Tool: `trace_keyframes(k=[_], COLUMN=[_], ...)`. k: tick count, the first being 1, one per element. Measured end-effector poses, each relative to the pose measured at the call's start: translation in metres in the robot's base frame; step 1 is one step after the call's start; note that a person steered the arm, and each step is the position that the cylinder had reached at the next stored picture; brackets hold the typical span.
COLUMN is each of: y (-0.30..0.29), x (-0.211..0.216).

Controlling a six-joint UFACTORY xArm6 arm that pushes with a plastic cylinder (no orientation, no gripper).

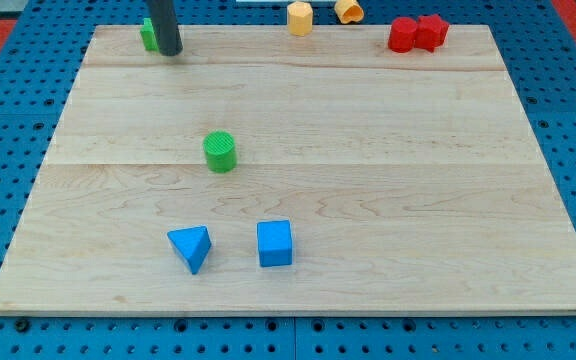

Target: Drag the green circle into the green star

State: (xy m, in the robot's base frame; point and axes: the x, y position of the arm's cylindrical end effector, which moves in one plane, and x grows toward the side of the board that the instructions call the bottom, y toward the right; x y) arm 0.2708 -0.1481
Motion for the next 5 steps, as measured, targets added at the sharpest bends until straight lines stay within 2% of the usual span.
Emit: trace_keyframes(k=[1,2,3,4,5], y=[0.096,0.141,0.111,0.020,-0.052], x=[0.074,0.163,0.186,0.125,0.093])
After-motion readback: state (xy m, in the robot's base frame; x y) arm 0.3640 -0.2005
